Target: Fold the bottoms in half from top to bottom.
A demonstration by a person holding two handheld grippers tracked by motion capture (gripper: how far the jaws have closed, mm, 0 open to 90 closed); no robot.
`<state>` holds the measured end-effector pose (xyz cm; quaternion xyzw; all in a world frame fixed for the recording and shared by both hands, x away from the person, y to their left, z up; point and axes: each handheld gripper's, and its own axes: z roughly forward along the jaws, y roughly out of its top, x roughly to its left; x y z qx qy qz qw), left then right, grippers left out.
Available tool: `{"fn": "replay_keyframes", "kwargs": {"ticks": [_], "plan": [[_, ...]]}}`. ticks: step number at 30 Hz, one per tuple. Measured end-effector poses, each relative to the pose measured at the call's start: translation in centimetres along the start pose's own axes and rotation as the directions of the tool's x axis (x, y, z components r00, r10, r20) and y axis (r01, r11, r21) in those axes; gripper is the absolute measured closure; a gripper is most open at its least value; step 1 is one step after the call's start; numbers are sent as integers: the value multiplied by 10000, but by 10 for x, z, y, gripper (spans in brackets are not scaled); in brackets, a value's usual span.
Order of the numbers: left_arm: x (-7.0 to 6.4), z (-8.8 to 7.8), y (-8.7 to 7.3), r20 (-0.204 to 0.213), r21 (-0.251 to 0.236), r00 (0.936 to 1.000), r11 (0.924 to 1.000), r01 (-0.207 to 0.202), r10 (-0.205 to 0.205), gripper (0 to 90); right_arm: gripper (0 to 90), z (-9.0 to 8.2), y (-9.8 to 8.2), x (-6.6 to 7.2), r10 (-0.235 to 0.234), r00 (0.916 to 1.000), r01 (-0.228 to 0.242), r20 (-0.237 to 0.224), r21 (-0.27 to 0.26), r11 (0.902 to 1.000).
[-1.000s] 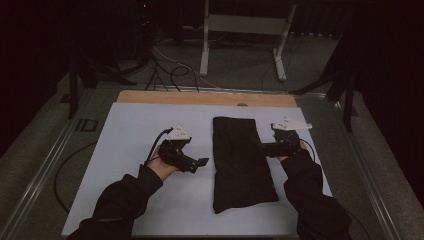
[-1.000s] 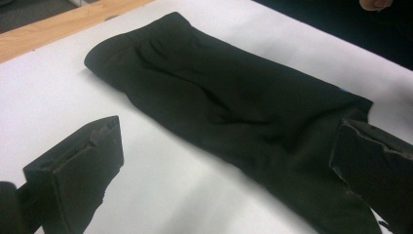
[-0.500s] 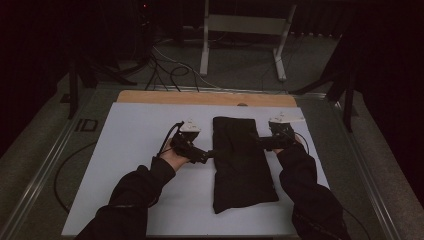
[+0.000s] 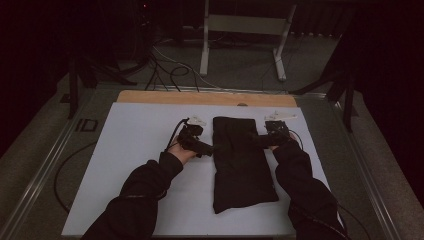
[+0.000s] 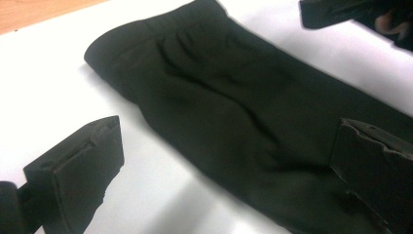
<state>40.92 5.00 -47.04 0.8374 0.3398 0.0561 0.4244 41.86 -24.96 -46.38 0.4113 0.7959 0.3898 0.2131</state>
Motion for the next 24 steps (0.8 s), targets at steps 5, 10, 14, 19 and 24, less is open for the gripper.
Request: {"fn": "replay_keyframes", "kwargs": {"ticks": [5, 10, 14, 19, 24], "plan": [[5, 12, 5, -236, 14, 9997, 10000, 44, -44, 1, 105, 10, 1, -5, -4, 9999, 7, -102, 217, 9998], [11, 22, 6, -245, -65, 9997, 10000, -50, 49, 14, 104, 17, 1, -10, 213, 9997, -210, -91, 329, 9992], [19, 32, 8, -534, -196, 9984, 9997, 157, -167, 16, 101, 27, -1, -13, 246, 9996, -235, -137, 738, 9970], [28, 42, 11, 26, -201, 9929, 9927, 1189, -1189, 21, 108, 36, -5, -18, 595, 9982, -601, 84, 1105, 9921], [35, 54, 13, -313, 235, 9892, 9893, 1442, -1434, 25, 132, 44, -6, -25, 1206, 9923, -1232, 295, 1191, 9852]]}}
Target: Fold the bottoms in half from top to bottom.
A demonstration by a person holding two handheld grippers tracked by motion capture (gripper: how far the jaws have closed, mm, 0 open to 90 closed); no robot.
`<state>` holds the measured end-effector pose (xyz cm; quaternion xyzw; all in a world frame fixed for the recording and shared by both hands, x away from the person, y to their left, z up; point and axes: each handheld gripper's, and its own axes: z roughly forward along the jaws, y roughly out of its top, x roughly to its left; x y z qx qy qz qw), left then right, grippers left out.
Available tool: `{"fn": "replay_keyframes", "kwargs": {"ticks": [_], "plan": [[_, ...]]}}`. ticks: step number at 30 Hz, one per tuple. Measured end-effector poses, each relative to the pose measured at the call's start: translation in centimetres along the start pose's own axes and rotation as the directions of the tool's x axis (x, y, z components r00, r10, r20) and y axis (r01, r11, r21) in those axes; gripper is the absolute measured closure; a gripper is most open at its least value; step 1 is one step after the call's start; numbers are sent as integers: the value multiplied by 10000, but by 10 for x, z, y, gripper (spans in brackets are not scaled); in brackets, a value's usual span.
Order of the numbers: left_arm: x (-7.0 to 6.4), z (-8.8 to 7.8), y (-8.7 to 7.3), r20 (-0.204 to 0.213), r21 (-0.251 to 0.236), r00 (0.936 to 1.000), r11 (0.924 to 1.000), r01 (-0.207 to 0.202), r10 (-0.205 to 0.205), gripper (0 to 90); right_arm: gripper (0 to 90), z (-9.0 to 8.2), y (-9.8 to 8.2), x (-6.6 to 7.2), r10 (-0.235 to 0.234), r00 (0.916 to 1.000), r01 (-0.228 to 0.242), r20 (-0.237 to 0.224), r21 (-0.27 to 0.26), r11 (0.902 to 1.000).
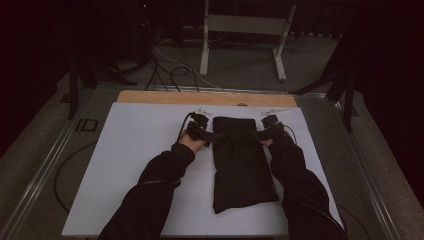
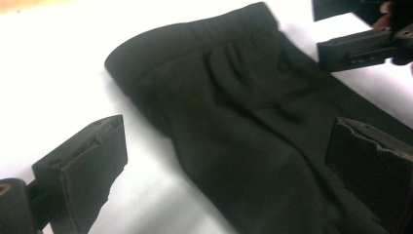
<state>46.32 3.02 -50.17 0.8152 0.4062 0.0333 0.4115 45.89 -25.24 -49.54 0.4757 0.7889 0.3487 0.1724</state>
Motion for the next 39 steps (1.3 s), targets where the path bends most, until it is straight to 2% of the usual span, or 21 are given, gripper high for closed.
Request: {"fn": "replay_keyframes", "kwargs": {"ticks": [2, 6, 8, 10, 14, 16, 17, 19, 22, 26, 29, 31, 34, 39], "plan": [[1, 3, 1, -211, 128, 9998, 9999, 23, -21, 38, 132, 3, 1, -2, 37, 10000, -37, 64, 17, 10000], [4, 9, 0, -599, 154, 9981, 9998, 158, -149, 144, 135, 11, 1, -5, 30, 9998, -37, 214, 301, 9995], [6, 11, -1, -793, 198, 9968, 9997, 152, -136, 153, 135, 16, 0, -6, 59, 9998, -68, 199, 455, 9989], [9, 13, -2, -856, 222, 9961, 9995, 212, -192, 211, 137, 20, 0, -8, 172, 9997, -181, 186, 529, 9984], [11, 18, -7, -1013, 363, 9948, 9993, -10, 46, 298, 162, 26, 1, -10, 334, 9990, -348, 304, 466, 9983], [11, 18, -7, -929, 297, 9957, 9996, 19, 8, 372, 172, 28, 1, -10, 305, 9989, -323, 358, 514, 9982], [11, 18, -7, -929, 297, 9957, 9996, 19, 8, 372, 172, 29, 0, -10, 286, 9985, -312, 457, 572, 9979], [12, 21, -7, -861, 159, 9963, 9999, 18, -4, 429, 216, 32, -1, -11, 259, 9987, -291, 430, 754, 9967], [15, 23, -6, -747, 83, 9972, 9999, 68, -62, 457, 250, 34, -3, -10, 354, 9989, -377, 301, 820, 9959], [18, 24, -3, -890, -12, 9958, 9997, 226, -226, 468, 308, 33, -3, -9, 304, 9983, -344, 495, 814, 9961], [18, 26, -3, -863, -4, 9960, 9997, 251, -250, 485, 363, 33, -3, -8, 208, 9990, -239, 392, 798, 9965], [16, 27, -3, -743, 78, 9971, 9998, 164, -158, 557, 454, 32, -3, -7, 185, 9996, -200, 205, 754, 9970], [15, 27, -3, -733, 92, 9970, 9996, 267, -259, 602, 538, 31, -2, -4, -41, 9999, 33, 107, 769, 9970], [13, 28, -2, -500, 267, 9987, 9996, 129, -116, 725, 662, 31, -1, -1, -164, 9998, 175, -127, 856, 9962]]}}
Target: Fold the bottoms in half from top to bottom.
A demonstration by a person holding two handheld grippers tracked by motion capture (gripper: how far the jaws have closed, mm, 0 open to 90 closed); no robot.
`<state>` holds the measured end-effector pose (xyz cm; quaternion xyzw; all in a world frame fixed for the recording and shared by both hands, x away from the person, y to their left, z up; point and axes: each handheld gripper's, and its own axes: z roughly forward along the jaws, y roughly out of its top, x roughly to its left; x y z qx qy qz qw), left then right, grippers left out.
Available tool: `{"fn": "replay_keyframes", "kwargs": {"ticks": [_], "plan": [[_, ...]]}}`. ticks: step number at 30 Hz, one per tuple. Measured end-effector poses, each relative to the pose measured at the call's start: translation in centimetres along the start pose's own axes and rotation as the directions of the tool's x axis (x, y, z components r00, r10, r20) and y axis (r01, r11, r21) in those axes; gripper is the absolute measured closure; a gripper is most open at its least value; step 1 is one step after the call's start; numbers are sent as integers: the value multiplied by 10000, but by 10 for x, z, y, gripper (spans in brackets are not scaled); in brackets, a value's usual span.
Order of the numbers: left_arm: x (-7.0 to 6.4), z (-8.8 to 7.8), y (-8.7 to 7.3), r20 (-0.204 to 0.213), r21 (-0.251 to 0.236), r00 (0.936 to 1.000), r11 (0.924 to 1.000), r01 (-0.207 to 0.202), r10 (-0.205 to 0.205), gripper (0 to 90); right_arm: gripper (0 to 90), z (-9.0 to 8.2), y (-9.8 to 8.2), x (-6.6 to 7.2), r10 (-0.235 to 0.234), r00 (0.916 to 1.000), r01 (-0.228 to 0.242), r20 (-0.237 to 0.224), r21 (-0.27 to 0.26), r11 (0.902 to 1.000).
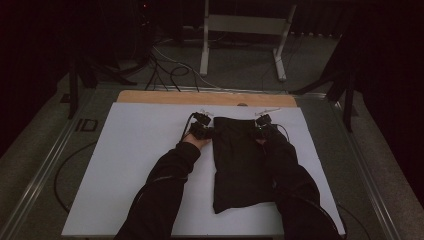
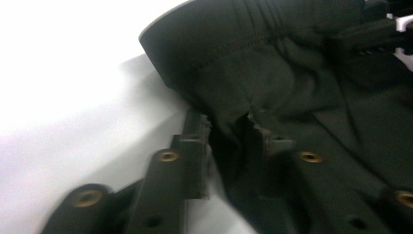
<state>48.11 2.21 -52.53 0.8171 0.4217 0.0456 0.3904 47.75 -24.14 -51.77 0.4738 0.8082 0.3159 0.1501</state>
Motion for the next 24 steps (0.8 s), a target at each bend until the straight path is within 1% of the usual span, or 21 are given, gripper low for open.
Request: {"fn": "replay_keyframes", "kwargs": {"ticks": [1, 2, 4, 5, 7, 8, 9, 12, 13, 14, 15, 19, 20, 21, 23, 24], "plan": [[-1, 0, 0, 52, -43, 10000, 10000, 20, -20, 749, 678, 0, 0, 0, -20, 10000, 20, -23, 10, 10000], [-2, 0, 0, 10, -33, 10000, 10000, -52, 52, 779, 707, 0, 0, 1, 11, 10000, -11, -55, 35, 10000], [-5, 0, 0, -147, -87, 9997, 9998, -204, 203, 804, 767, 0, 1, 1, 53, 9997, -52, -218, 51, 10000], [-6, 0, 0, -212, -122, 9995, 9996, -251, 249, 813, 796, 0, 1, 2, 18, 9997, -17, -234, 66, 10000], [-8, -1, 0, -331, -86, 9988, 9993, -370, 367, 824, 820, -1, 2, 3, -48, 9998, 50, -176, 93, 9999], [-9, -2, 0, -343, -130, 9988, 9993, -345, 340, 829, 826, -2, 2, 4, -104, 9999, 105, -112, 90, 9999], [-9, -3, 1, -406, -99, 9983, 9991, -422, 418, 831, 829, -3, 3, 4, -165, 9998, 165, -74, 43, 9999], [-10, -5, 3, -419, -220, 9983, 9989, -417, 408, 834, 834, -5, 3, 4, -154, 9999, 153, -43, -74, 9999], [-10, -6, 4, -395, -258, 9984, 9988, -419, 409, 835, 835, -6, 3, 4, -77, 9999, 76, -71, -147, 9999], [-11, -7, 4, -382, -313, 9986, 9988, -376, 364, 835, 835, -7, 4, 3, -103, 9999, 103, -28, -181, 9998], [-11, -8, 5, -421, -298, 9982, 9986, -441, 428, 835, 836, -9, 4, 3, -168, 9999, 169, 18, -208, 9996], [-12, -13, 9, -315, -408, 9986, 9982, -439, 426, 835, 837, -14, 8, 2, -169, 9999, 169, 1, -337, 9993], [-12, -15, 9, -260, -401, 9986, 9981, -476, 466, 836, 837, -16, 9, 2, -141, 9999, 140, -32, -372, 9992], [-12, -17, 10, -183, -453, 9990, 9981, -425, 417, 836, 837, -18, 9, 2, -163, 9998, 160, -64, -438, 9989], [-14, -20, 10, -129, -444, 9985, 9975, -543, 538, 836, 838, -23, 9, 4, -215, 9997, 211, -77, -501, 9985], [-15, -22, 10, -103, -435, 9982, 9973, -594, 591, 838, 838, -25, 9, 4, -313, 9995, 307, -86, -552, 9980]]}}
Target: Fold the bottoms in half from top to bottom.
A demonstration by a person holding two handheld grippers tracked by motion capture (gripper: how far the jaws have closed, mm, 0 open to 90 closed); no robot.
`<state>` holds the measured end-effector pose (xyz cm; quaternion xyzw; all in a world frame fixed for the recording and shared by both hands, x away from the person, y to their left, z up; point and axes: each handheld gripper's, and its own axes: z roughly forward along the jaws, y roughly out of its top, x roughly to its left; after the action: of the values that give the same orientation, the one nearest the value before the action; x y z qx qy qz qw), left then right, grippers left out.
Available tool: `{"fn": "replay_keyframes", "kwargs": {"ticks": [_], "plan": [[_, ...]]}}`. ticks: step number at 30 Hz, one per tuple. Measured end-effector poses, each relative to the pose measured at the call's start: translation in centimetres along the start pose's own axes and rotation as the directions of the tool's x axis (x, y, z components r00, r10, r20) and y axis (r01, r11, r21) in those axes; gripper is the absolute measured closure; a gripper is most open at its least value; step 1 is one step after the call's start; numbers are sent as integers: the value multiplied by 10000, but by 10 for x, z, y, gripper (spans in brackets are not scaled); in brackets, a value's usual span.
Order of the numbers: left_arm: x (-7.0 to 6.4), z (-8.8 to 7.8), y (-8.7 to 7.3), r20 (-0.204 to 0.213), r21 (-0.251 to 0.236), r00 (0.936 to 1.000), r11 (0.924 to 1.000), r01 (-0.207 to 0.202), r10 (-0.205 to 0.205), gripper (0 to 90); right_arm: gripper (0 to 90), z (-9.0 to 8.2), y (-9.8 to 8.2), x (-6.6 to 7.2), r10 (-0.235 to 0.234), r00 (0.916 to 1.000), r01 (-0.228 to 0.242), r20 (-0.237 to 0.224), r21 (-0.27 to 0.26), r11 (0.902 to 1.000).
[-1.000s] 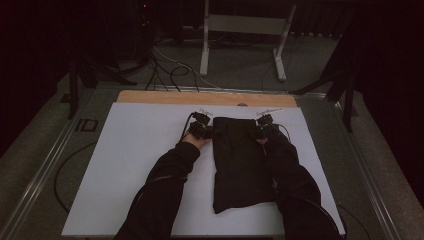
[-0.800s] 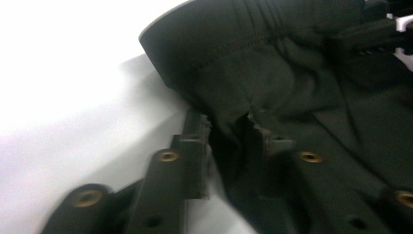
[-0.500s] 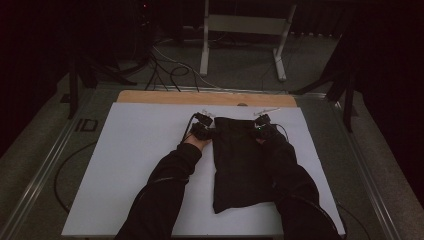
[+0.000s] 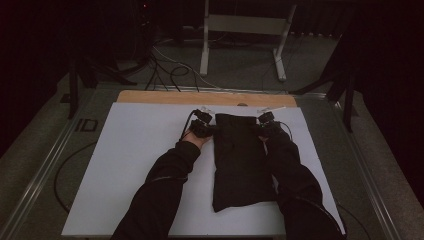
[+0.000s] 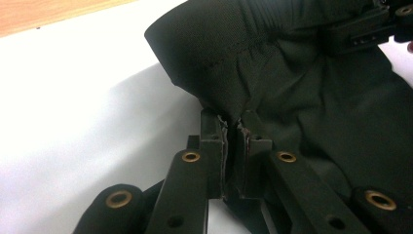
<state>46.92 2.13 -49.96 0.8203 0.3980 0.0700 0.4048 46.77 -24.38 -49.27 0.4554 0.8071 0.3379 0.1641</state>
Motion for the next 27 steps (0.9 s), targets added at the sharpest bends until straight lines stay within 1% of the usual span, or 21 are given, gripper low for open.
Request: {"fn": "replay_keyframes", "kwargs": {"ticks": [4, 9, 11, 13, 15, 19, 23, 27], "plan": [[-4, -8, 1, 198, -21, 9997, 9999, -168, 169, 839, 839, -10, -2, 3, -203, 9997, 201, -105, -158, 9997], [-11, -17, 1, 490, -7, 9981, 9993, -368, 368, 842, 839, -23, -3, 6, -324, 9993, 318, -168, -349, 9989], [-13, -20, 1, 535, -11, 9975, 9989, -462, 462, 842, 839, -27, -4, 6, -403, 9989, 394, -225, -423, 9983], [-15, -22, 0, 627, 0, 9967, 9987, -517, 516, 843, 839, -30, -5, 8, -471, 9988, 464, -155, -448, 9979], [-17, -25, 0, 707, 4, 9961, 9986, -533, 531, 844, 839, -33, -6, 9, -497, 9986, 487, -189, -475, 9977], [-20, -30, 0, 861, -15, 9943, 9980, -626, 625, 844, 839, -40, -8, 12, -747, 9970, 737, -179, -519, 9959], [-25, -35, 0, 975, -13, 9921, 9969, -790, 787, 844, 839, -47, -9, 15, -844, 9963, 831, -186, -604, 9947], [-30, -42, -1, 1121, -44, 9895, 9958, -914, 913, 845, 839, -56, -10, 19, -1073, 9941, 1061, -149, -659, 9922]]}}
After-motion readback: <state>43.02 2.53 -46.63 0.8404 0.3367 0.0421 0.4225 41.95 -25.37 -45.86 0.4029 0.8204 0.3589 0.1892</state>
